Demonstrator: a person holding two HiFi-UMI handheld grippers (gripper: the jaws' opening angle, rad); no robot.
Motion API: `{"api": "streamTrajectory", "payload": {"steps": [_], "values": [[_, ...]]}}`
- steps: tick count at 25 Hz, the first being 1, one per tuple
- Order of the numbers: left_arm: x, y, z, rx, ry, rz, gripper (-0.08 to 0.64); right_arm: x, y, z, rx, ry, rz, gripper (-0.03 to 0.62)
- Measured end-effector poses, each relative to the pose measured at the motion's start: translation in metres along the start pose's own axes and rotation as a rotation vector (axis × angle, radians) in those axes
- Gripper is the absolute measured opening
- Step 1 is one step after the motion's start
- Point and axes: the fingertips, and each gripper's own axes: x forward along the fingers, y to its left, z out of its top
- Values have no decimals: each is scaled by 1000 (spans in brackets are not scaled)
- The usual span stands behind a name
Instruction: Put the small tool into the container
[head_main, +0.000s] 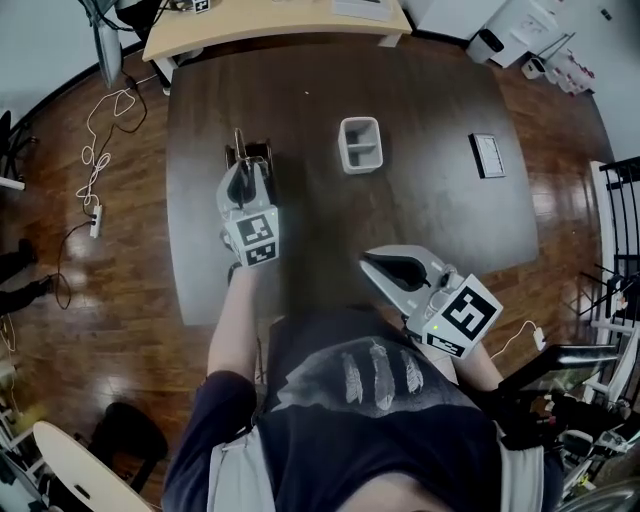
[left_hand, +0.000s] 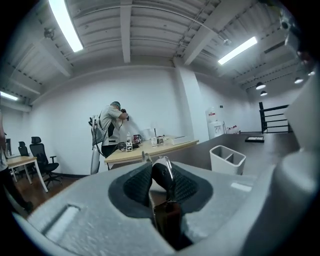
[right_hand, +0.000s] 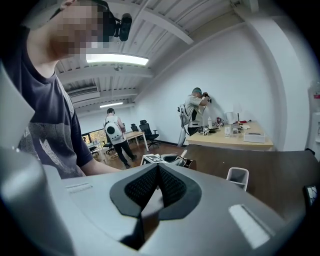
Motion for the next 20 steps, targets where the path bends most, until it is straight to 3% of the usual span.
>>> {"api": "streamTrajectory", "payload": {"steps": [2,7,20], "values": [[0,-4,3,10,-18,-5,81,2,0,-1,-1,13,1,0],[4,-2,50,52,-148,-1,80,11,1,1,-17,36,25,0],[16,2,33,69,-161,96,80,9,15,-1,-65,74,93,0]]}}
